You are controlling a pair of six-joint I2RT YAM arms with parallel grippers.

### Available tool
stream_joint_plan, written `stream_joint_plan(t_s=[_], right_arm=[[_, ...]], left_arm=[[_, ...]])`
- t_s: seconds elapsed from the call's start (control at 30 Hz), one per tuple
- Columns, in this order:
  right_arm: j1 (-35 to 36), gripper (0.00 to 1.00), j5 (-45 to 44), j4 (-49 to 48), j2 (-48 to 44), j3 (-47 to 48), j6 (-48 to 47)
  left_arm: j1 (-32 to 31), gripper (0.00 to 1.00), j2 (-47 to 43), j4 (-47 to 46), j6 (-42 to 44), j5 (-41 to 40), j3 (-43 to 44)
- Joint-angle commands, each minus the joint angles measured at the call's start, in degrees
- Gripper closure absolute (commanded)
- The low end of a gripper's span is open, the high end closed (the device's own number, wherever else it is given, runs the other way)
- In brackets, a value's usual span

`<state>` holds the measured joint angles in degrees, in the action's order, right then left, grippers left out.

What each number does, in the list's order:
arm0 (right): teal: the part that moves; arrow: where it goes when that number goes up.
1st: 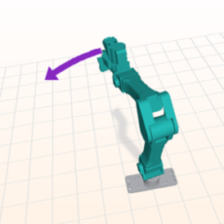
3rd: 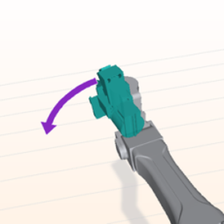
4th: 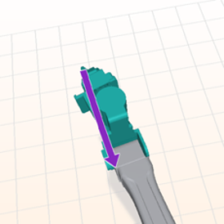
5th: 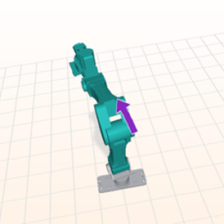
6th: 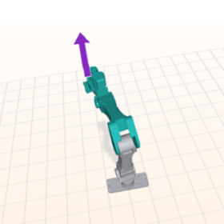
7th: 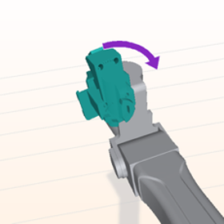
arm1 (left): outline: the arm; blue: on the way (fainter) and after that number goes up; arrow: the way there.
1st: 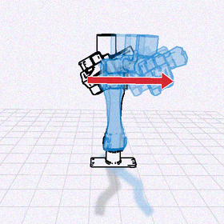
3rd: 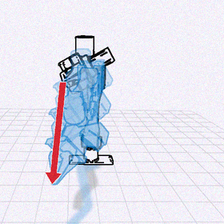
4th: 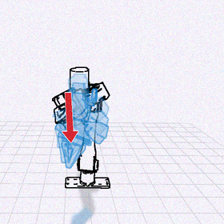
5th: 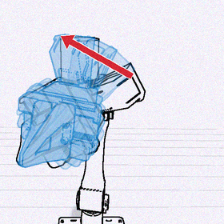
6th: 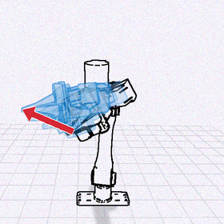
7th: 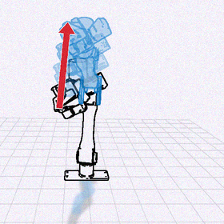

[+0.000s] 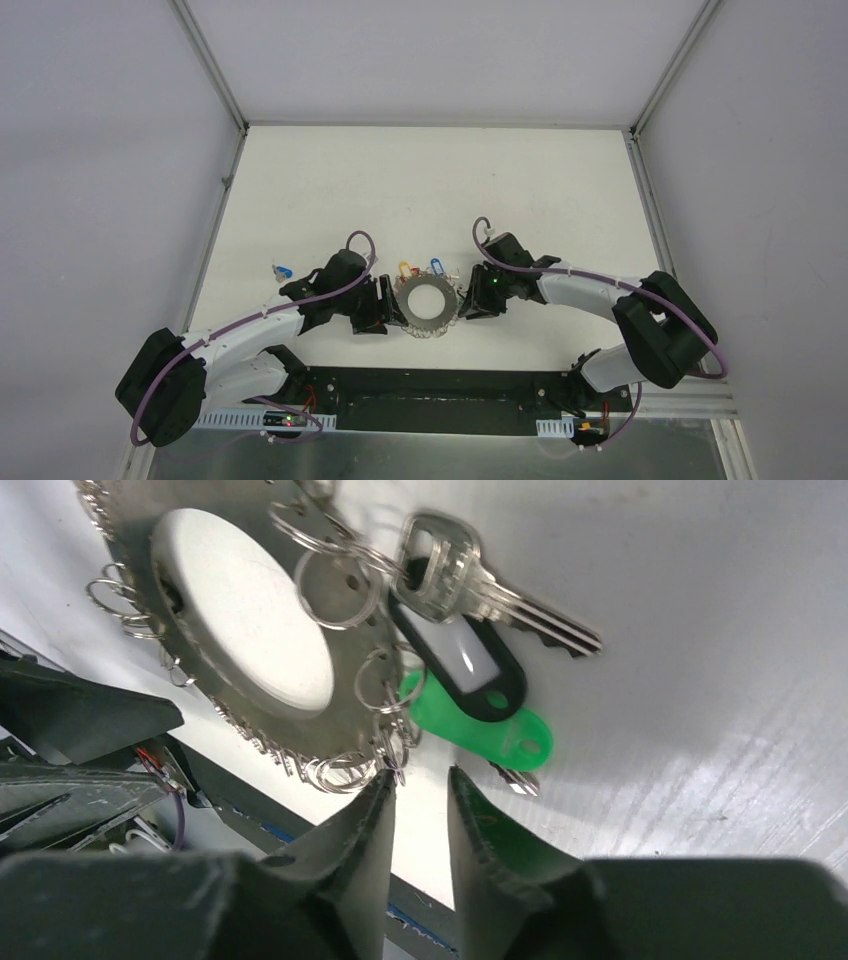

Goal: Put the keys on the keyring

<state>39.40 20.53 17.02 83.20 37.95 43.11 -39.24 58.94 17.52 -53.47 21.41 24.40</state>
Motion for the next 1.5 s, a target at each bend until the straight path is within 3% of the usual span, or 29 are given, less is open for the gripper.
stream_joint_plan(t_s=[0.0, 0.43, 0.77, 1.47], right_arm=[[-0.21, 0.76, 1.32, -4.14, -2.23, -2.62, 4.15], [-0.22, 0.77, 4.54, -8.84, 1.31, -2.63, 5.56], [-0.2, 1.0, 5.44, -9.56, 1.5, -2.38, 5.56], [-0.2, 1.0, 5.9, 10.46, -3.25, 10.66, -12.31]], left_arm=[[0.62, 0.38, -0.14, -2.68, -1.14, 0.98, -0.2], [0.59, 0.39, -0.31, -3.21, -1.46, 1.16, -1.02], [0.57, 0.39, -0.23, -3.58, -1.54, 1.16, -1.15], [0.59, 0.41, -5.95, -3.51, -0.2, -1.22, -1.15]])
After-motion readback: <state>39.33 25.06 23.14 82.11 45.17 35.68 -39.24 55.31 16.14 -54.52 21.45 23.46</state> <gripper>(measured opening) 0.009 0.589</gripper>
